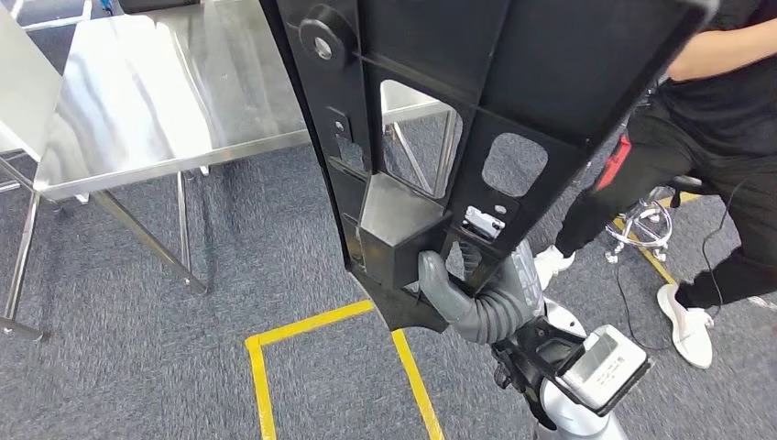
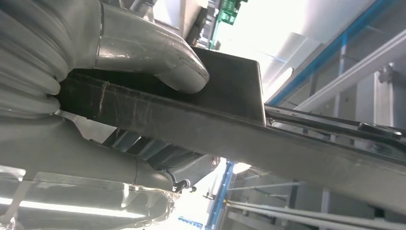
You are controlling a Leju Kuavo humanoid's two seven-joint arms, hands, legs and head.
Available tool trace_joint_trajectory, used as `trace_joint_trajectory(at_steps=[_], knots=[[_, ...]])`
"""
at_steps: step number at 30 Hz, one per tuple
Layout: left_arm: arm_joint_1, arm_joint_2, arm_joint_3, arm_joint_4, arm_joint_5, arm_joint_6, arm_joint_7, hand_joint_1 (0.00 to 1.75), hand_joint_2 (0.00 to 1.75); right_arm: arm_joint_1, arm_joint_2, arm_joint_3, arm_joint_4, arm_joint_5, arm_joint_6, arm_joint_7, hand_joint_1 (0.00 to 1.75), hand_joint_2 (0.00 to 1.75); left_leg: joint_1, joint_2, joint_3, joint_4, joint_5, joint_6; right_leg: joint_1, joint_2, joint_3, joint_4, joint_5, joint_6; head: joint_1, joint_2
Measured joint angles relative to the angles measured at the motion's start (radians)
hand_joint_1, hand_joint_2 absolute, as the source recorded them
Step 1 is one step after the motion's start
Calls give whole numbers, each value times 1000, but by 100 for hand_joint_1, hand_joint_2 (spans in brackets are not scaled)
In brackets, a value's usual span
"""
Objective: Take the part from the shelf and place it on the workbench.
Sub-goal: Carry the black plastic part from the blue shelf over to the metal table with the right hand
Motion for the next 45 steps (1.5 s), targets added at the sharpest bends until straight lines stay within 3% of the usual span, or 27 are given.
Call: trace_joint_trajectory(at_steps=[1, 3, 5, 6, 7, 9, 10, 11, 14, 16, 18, 19, 20, 21, 23, 24, 26, 28, 30, 33, 35, 36, 37, 39, 41, 43, 45], knots=[[-1, 0, 0, 0, 1, -1, 0, 0, 175, -3, 2, 0, 1, 0, 1, 0, 175, 175, 2, 3, -39, 58, -9, -6, -1, -1, 13, -3, -9, -8, -1, 0], [1, 0, 0, 0, 3, -1, 1, 0, 175, -7, 4, 1, 4, -1, 2, 0, 175, 175, 9, 7, -124, 155, -68, -18, -1, 0, 37, -4, -30, -14, -1, 0], [3, 0, 0, 0, 4, 0, 2, 0, 175, -8, 6, 1, 8, -2, 3, 0, 175, 175, 16, 11, -175, 169, -110, -26, -1, 2, 66, -4, -55, -11, -1, 0], [3, 0, 0, 0, 4, 1, 2, 0, 175, -9, 7, 1, 10, -2, 3, 0, 175, 175, 18, 13, -180, 134, -94, -27, -2, 3, 83, -4, -68, -9, -1, 0], [4, 0, 0, 0, 4, 1, 2, 0, 175, -10, 8, 1, 11, -3, 3, 0, 175, 175, 19, 15, -174, 79, -49, -25, -2, 3, 97, -5, -81, -6, -1, 0], [6, 1, 0, 0, 4, 1, 2, 0, 175, -13, 11, 2, 15, -5, 4, 0, 175, 175, 16, 17, -157, -27, 73, -15, 0, 5, 122, -6, -107, 3, -2, 0], [7, 1, 0, 0, 4, 1, 3, 0, 175, -14, 12, 3, 16, -5, 4, 0, 175, 175, 13, 17, -147, -56, 115, -9, 1, 6, 128, -9, -116, 10, -2, 0], [7, 2, 0, 0, 5, 1, 3, 0, 175, -16, 13, 3, 18, -6, 5, 0, 175, 175, 8, 16, -141, -67, 137, -3, 2, 8, 137, -13, -122, 17, -2, 0], [3, 1, 1, -1, 5, 0, 3, 0, 175, -24, 14, 5, 19, -6, 6, -1, 175, 175, 6, 15, -113, -83, 135, 11, 2, 7, 153, -18, -140, 35, -2, 0], [0, 1, 1, -1, 4, -2, 4, 0, 175, -30, 14, 6, 20, -5, 7, -2, 175, 175, 10, 14, -96, -96, 128, 22, 3, 4, 116, 57, -172, 35, 0, 0], [-1, 1, 1, -1, 4, -3, 5, 0, 175, -33, 12, 7, 23, -2, 7, -5, 175, 175, 9, 11, -87, -98, 117, 31, 3, 4, 23, 199, -208, 32, 1, 0], [-1, 0, 1, -1, 4, -3, 7, 0, 175, -33, 12, 8, 26, 0, 7, -6, 175, 175, 8, 7, -82, -98, 111, 32, 3, 4, -20, 252, -212, 36, 2, 0], [0, -1, 1, -1, 4, -3, 8, 0, 175, -33, 11, 10, 29, 2, 7, -8, 175, 175, 9, 1, -74, -98, 104, 32, 2, 4, -50, 272, -200, 44, 2, 0], [0, -1, 1, -1, 5, -3, 9, 0, 175, -33, 11, 11, 32, 3, 7, -9, 175, 175, 9, -6, -65, -98, 97, 30, 2, 4, -56, 246, -167, 54, 2, 0], [0, -1, 1, -1, 6, -3, 9, 0, 175, -33, 10, 13, 36, 5, 7, -10, 175, 175, 10, -21, -46, -98, 83, 24, -1, 12, -23, 115, -76, 73, 2, 0], [-1, -1, 1, -1, 6, -2, 9, 0, 175, -34, 9, 14, 37, 6, 7, -11, 175, 175, 8, -29, -40, -97, 77, 19, -1, 17, -2, 54, -41, 72, 2, 0], [-1, -1, 1, -1, 7, -2, 9, 0, 175, -35, 8, 17, 41, 6, 6, -12, 175, 175, 5, -40, -38, -96, 70, 11, 1, 25, 17, 1, -12, 58, 2, 0], [1, -1, 1, -1, 7, -1, 9, 0, 175, -38, 8, 19, 43, 6, 4, -12, 175, 175, 6, -43, -38, -99, 67, 3, -1, 19, 20, -3, -11, 43, 1, 0], [1, 0, 0, -1, 7, -1, 9, 0, 175, -42, 9, 21, 43, 6, 3, -13, 175, 175, 7, -27, -49, -70, 45, -8, -8, 10, 29, -9, -14, 27, -1, 0], [-1, 0, 0, -1, 7, -1, 9, 0, 175, -43, 11, 22, 44, 7, 2, -14, 175, 175, 12, 6, -139, 108, -37, -21, -9, -8, 40, -11, -23, 6, -5, 0], [0, 0, 0, -1, 7, 0, 9, 0, 175, -42, 11, 23, 45, 8, 1, -14, 175, 175, 18, 11, -193, 192, -52, -27, -8, -20, 43, -11, -25, 3, -5, 0], [0, 1, 0, -1, 7, 0, 9, 0, 175, -42, 11, 24, 46, 8, 1, -14, 175, 175, 20, 14, -193, 179, -31, -29, -8, -25, 45, -11, -27, 4, -5, 0], [0, 1, 0, -1, 7, 0, 9, 0, 175, -42, 11, 24, 46, 8, 1, -14, 175, 175, 23, 20, -172, 128, 4, -30, -9, -30, 47, -11, -28, 6, -5, 0], [-1, 2, 0, -1, 6, 1, 8, 0, 175, -43, 11, 24, 46, 8, 1, -14, 175, 175, 23, 50, -104, -13, 68, -27, -5, -40, 54, -10, -34, 15, -5, 0], [-5, 1, 0, -1, 4, 1, 7, 0, 175, -43, 10, 24, 46, 8, 0, -14, 175, 175, 17, 68, -68, -85, 84, -20, 3, -49, 58, -11, -40, 26, -3, 0], [-6, 1, 0, -1, 3, 1, 5, 0, 175, -44, 10, 25, 46, 8, -2, -14, 175, 175, 11, 54, -66, -90, 82, -7, 5, -60, 63, -15, -42, 38, -1, 0], [-6, 1, 0, -1, 2, 1, 4, 0, 175, -44, 9, 26, 46, 8, -5, -15, 175, 175, 12, 42, -59, -96, 88, 8, 2, -53, 56, 3, -55, 46, 0, 0]])
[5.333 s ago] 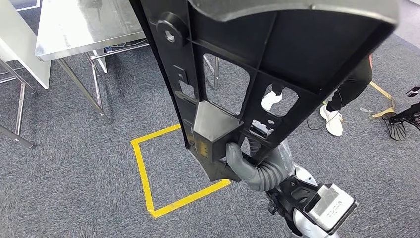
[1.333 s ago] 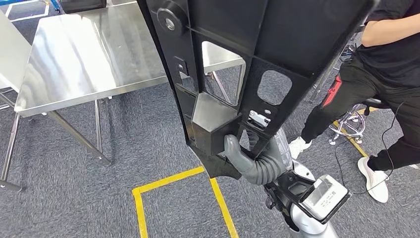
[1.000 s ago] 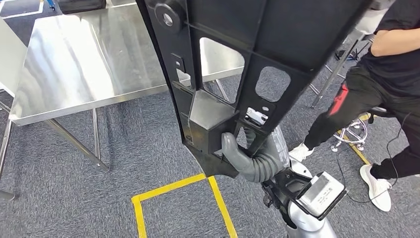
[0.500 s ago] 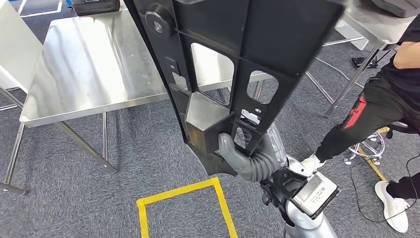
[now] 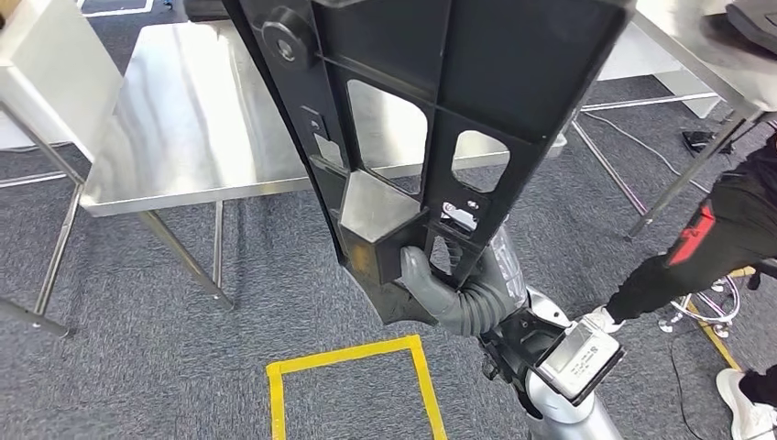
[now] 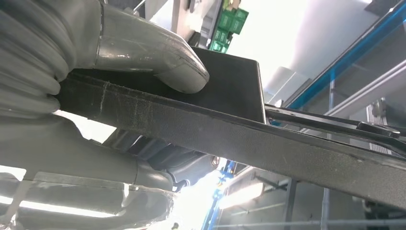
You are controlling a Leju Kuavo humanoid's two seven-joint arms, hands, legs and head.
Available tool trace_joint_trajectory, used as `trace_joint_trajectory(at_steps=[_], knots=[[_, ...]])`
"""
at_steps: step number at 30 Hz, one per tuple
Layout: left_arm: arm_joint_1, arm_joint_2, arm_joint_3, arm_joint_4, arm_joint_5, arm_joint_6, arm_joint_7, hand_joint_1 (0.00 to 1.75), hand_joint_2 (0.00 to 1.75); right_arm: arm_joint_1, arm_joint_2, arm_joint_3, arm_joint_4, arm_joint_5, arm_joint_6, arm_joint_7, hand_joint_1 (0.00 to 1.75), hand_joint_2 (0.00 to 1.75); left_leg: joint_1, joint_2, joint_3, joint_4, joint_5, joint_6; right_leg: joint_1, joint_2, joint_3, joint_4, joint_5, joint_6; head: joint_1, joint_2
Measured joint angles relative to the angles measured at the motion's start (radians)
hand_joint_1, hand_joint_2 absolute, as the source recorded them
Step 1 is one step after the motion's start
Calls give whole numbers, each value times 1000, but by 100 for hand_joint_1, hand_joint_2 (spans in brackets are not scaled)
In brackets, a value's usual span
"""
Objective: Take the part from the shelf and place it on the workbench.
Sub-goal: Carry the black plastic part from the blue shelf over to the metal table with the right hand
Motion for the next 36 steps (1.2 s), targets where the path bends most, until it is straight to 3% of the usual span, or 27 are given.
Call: trace_joint_trajectory(at_steps=[1, 4, 5, 6, 7, 9, 11, 12, 16, 20, 23, 27, 31, 33, 36], knots=[[-1, 0, 0, 0, -1, 0, -1, 0, 175, 0, -1, 0, 0, 0, -2, -1, 175, 175, 2, -4, 4, -3, 3, 6, 0, 12, -17, 35, -18, -1, 1, 0], [-3, 0, 0, 0, -4, -2, -2, 0, 175, 4, -7, 0, 2, 0, -4, -3, 175, 175, 2, -19, 4, -4, 3, 14, 0, 45, -120, 235, -94, -11, 4, 0], [-3, 0, -1, 0, -4, -3, -2, 0, 175, 5, -9, 0, 4, 0, -4, -3, 175, 175, 1, -24, 5, -4, 2, 15, 1, 48, -146, 277, -102, -8, 4, 0], [-3, 0, -1, 0, -4, -3, -3, 0, 175, 6, -11, 0, 5, 0, -4, -3, 175, 175, 0, -29, 7, -4, 1, 16, 2, 49, -151, 275, -92, -2, 4, 0], [-3, 0, -1, 0, -5, -4, -4, 0, 175, 6, -12, 0, 6, 0, -4, -3, 175, 175, 0, -34, 9, -4, -1, 16, 2, 49, -136, 231, -66, 6, 4, 0], [-4, -1, -1, 0, -7, -7, -6, 0, 175, 6, -12, -1, 6, 0, -4, -3, 175, 175, -2, -43, 16, -3, -6, 11, 3, 49, -70, 81, 1, 15, 4, 0], [-4, -1, -2, 0, -7, -9, -8, 0, 175, 5, -13, 0, 6, 0, -5, -3, 175, 175, -7, -49, 18, -1, -12, 5, 4, 51, -29, -8, 38, 7, 3, 0], [-3, -1, -2, 0, -8, -10, -8, 0, 175, 5, -13, 0, 6, 0, -5, -3, 175, 175, -10, -50, 17, 0, -13, 8, 5, 51, -26, -15, 41, 1, 3, 0], [-2, 0, -3, 0, -9, -13, -9, 0, 175, 4, -13, -1, 6, 0, -6, -5, 175, 175, -10, -47, 21, -6, -12, 19, 6, 53, -25, -17, 43, -3, 3, 0], [-3, 0, -4, 0, -10, -13, -9, 0, 175, 4, -13, -1, 6, 0, -6, -5, 175, 175, -9, -46, 24, -14, -9, 14, 8, 54, -26, -17, 42, -8, 3, 0], [-3, 0, -4, 0, -10, -14, -9, 0, 175, 4, -13, -1, 6, 0, -6, -6, 175, 175, -8, -45, 24, -16, -9, 3, 9, 54, -26, -17, 41, -13, 3, 0], [-3, 0, -4, 0, -10, -14, -10, 0, 175, 4, -13, -1, 6, 0, -6, -6, 175, 175, -8, -45, 24, -15, -10, -2, 7, 54, -25, -17, 42, -13, 3, 0], [-3, 1, -4, 0, -12, -15, -10, 0, 175, 4, -12, -1, 4, 0, -6, -6, 175, 175, -11, -44, 31, -27, -6, 16, 2, 53, -21, -26, 45, -4, 3, 0], [-3, 1, -4, 0, -15, -14, -10, 0, 175, 3, -12, -2, 3, 0, -7, -6, 175, 175, -3, -41, 49, -54, 6, 22, 6, 53, -41, 18, 25, -3, 4, 0], [-3, -1, -4, 0, -18, -14, -11, 0, 175, 9, -14, -3, 2, 0, -8, -4, 175, 175, 3, -39, 57, -64, 10, 23, 1, 53, -136, 202, -45, -3, 7, 0]])
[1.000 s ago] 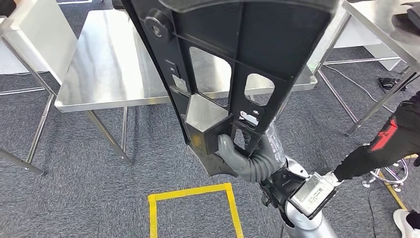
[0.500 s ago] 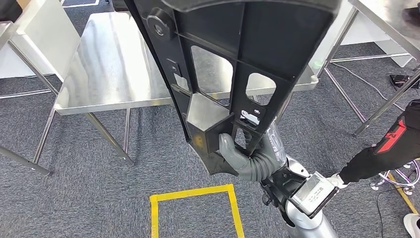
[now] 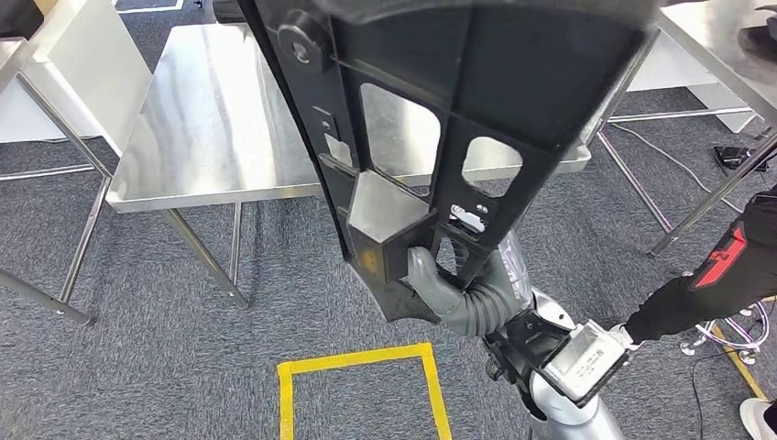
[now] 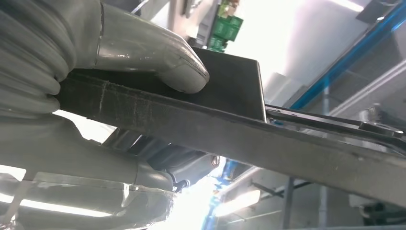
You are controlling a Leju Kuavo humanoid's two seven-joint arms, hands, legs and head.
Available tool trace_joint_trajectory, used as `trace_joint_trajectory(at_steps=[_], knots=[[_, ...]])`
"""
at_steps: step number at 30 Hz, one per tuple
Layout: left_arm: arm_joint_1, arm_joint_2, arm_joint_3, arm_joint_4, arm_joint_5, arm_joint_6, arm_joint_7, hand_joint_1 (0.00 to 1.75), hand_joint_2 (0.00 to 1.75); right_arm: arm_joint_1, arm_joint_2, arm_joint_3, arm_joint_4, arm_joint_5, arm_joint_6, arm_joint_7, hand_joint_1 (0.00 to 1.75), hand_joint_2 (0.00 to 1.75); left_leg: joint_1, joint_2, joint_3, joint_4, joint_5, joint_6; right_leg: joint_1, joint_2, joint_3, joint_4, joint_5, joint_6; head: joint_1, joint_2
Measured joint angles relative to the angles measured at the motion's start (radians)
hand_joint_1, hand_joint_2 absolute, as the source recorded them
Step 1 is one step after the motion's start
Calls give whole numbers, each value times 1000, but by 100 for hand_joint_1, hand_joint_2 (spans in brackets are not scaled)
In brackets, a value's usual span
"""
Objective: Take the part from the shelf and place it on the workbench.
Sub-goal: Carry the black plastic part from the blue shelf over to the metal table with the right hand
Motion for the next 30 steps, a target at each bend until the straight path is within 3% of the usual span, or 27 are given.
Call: trace_joint_trajectory(at_steps=[1, 2, 4, 5, 6, 8, 10, 12, 15, 16, 17, 18, 20, 21, 23, 27, 30], knots=[[0, -1, 0, 0, 0, 0, 0, 0, 175, 4, -1, 0, 0, 0, 0, 1, 175, 175, 1, 0, 1, 0, -2, -2, -4, 0, -22, 39, -9, 6, 0, 0], [1, -2, 0, 0, -1, 0, 0, 0, 175, 6, -2, 0, 0, 0, -1, 2, 175, 175, 3, -1, 2, 1, -4, -6, -8, 0, -25, 39, 0, 17, 0, 0], [1, -2, -1, 0, -1, 0, 0, 0, 175, 8, -3, 0, 0, 0, -1, 2, 175, 175, 12, -4, 8, 9, -15, -20, -19, -1, 31, -78, 55, 48, 0, 0], [1, -1, -1, 0, -1, 0, 0, 0, 175, 8, -3, 0, 0, 0, -1, 2, 175, 175, 14, -5, 8, 16, -23, -30, -22, 1, 68, -144, 79, 58, 1, 0], [0, 0, -1, 0, -1, 0, 0, 0, 175, 8, -3, 0, 0, 0, -1, 3, 175, 175, 14, -7, 7, 24, -30, -39, -23, 3, 94, -194, 94, 57, 2, 0], [0, 1, -3, 0, -1, 0, 0, 0, 175, 11, -4, -1, -2, 0, -2, 4, 175, 175, 11, -8, 4, 32, -39, -52, -20, 9, 107, -217, 94, 35, 1, 0], [1, 1, -6, 0, -1, 1, 1, 0, 175, 12, -3, -1, -4, 1, -4, 5, 175, 175, 15, -7, 6, 34, -44, -56, -21, 10, 108, -216, 90, 11, 0, 0], [0, 1, -7, 0, -1, 2, 1, 0, 175, 12, -2, -1, -7, 1, -5, 5, 175, 175, 18, 1, -12, 79, -72, -60, -22, 9, 114, -216, 86, -6, -1, 0], [-1, 1, -8, 0, -1, 2, 1, 0, 175, 14, 0, -1, -8, 1, -5, 6, 175, 175, 18, 9, -121, 278, -155, -64, -16, 6, 122, -217, 78, -22, -1, 0], [0, 1, -9, 0, -1, 2, 1, 0, 175, 16, 1, -1, -8, 1, -5, 7, 175, 175, 18, 10, -155, 329, -164, -63, -13, 5, 124, -217, 76, -25, -1, 0], [1, 1, -10, 0, -1, 2, 1, 0, 175, 17, 1, -1, -8, 2, -5, 7, 175, 175, 18, 10, -172, 344, -152, -59, -10, 6, 127, -217, 74, -28, -1, 0], [1, 1, -10, 0, -1, 2, 1, 0, 175, 18, 1, -1, -8, 2, -6, 8, 175, 175, 17, 10, -167, 316, -120, -53, -7, 6, 131, -217, 71, -31, -1, 0], [1, 2, -11, 0, -1, 2, 1, 0, 175, 19, 2, -2, -10, 3, -6, 8, 175, 175, 12, 10, -116, 187, -37, -36, -4, 7, 141, -217, 66, -33, -1, 0], [0, 2, -11, 0, -1, 3, 1, 0, 175, 18, 2, -2, -12, 4, -6, 8, 175, 175, 8, 11, -89, 126, -12, -30, 0, 8, 144, -217, 62, -31, -1, 0], [-1, 3, -11, 0, -1, 3, 1, 0, 175, 18, 2, -2, -14, 5, -6, 9, 175, 175, 0, 12, -66, 72, -2, -23, 4, 8, 144, -217, 57, -23, 0, 0], [0, 3, -12, 0, -1, 8, 0, 0, 175, 18, 2, -3, -17, 9, -6, 11, 175, 175, -2, 11, -55, 51, 1, -12, 3, 3, 131, -194, 38, -6, 0, 0], [-1, 1, -13, 0, -1, 10, 0, 0, 175, 21, 0, -4, -19, 10, -6, 11, 175, 175, -1, 12, -47, 43, 1, -2, 3, 2, 36, -9, -34, -13, 1, 0]])
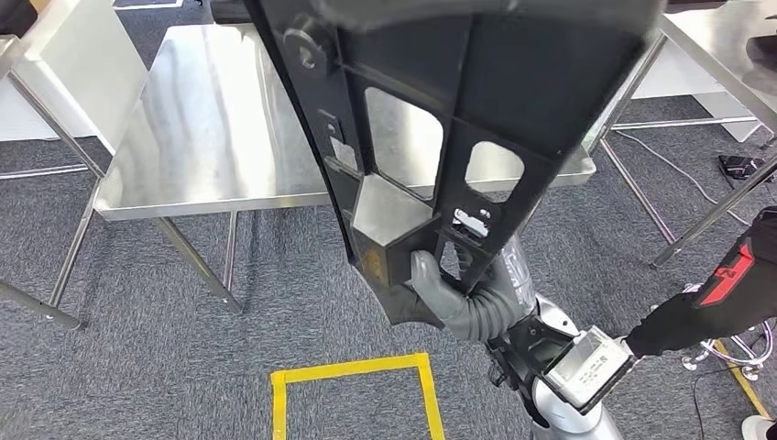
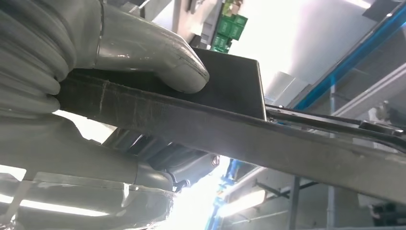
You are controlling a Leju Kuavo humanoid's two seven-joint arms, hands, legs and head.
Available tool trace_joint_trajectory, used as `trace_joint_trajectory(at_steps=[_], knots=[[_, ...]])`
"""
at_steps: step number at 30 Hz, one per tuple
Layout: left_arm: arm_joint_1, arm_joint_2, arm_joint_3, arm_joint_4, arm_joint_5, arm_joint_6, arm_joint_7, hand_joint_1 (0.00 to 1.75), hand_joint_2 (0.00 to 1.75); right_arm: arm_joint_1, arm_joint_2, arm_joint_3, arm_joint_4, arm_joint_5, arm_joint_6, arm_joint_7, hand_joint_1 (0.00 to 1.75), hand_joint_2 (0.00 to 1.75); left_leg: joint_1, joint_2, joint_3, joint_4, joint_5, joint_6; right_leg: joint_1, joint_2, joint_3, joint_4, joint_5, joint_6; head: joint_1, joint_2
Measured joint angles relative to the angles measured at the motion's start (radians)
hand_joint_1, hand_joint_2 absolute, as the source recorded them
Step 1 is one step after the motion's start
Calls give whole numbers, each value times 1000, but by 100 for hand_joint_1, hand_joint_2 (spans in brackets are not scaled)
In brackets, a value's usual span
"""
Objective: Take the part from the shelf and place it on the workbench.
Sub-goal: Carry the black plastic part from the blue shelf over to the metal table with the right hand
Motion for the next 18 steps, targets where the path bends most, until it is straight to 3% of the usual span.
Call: trace_joint_trajectory(at_steps=[1, 2, 3, 5, 6, 8, 12, 14, 16, 17, 18], knots=[[0, -1, 0, 0, 0, 0, 0, 0, 175, 2, -1, 0, 0, 0, 0, 0, 175, 175, -1, 0, 1, 0, -2, 1, 0, 0, -33, 58, -15, 2, 0, 0], [1, -2, 0, 0, 0, 0, 0, 0, 175, 4, -1, 0, 0, 0, 0, 0, 175, 175, -1, -1, 2, 1, -4, 2, 0, 0, -51, 82, -15, 7, 0, 0], [1, -2, 0, 0, 0, 0, 0, 0, 175, 5, -1, 0, 0, 0, 0, 0, 175, 175, -1, -3, 6, 1, -6, 1, -1, 0, -49, 66, 2, 16, 0, 0], [1, -2, 0, 0, 0, 0, 0, 0, 175, 4, -1, 0, 0, 1, 0, 0, 175, 175, -1, -6, 15, 2, -15, -5, -3, -1, 10, -72, 69, 34, 0, 0], [1, -2, 0, 0, 1, 0, 0, 0, 175, 4, -1, 0, 0, 1, 0, 0, 175, 175, -3, -8, 19, 4, -20, -9, -3, -2, 42, -140, 97, 37, 0, 0], [1, -2, 0, 0, 2, 1, 0, 0, 175, 4, -1, 0, 0, 2, 0, 1, 175, 175, -9, -9, 20, 7, -27, -18, -1, -2, 74, -208, 121, 26, -1, 0], [0, -2, 0, 0, 2, 1, 0, 0, 175, 2, 3, 1, -2, 2, 0, 2, 175, 175, -7, -7, 13, 26, -47, -32, -8, 0, 81, -212, 119, -2, -3, 0], [0, -1, 0, 0, 2, 1, 0, 0, 175, 1, 6, 1, -3, 2, 0, 2, 175, 175, -3, -5, -31, 118, -94, -43, -13, -2, 89, -214, 113, -14, -5, 0], [1, -1, 0, 0, 2, 1, 0, 0, 175, 1, 8, 1, -3, 2, 0, 2, 175, 175, 2, -4, -105, 250, -141, -50, -13, -3, 93, -213, 109, -21, -6, 0], [2, -1, 0, 0, 2, 1, 0, 0, 175, 1, 8, 1, -2, 2, 0, 2, 175, 175, 3, -3, -131, 287, -143, -52, -12, -3, 95, -213, 107, -23, -6, 0], [2, 0, 0, 0, 2, 1, 0, 0, 175, 2, 8, 1, -2, 2, 0, 3, 175, 175, 4, -3, -140, 287, -125, -52, -12, -2, 99, -213, 104, -24, -6, 0]])
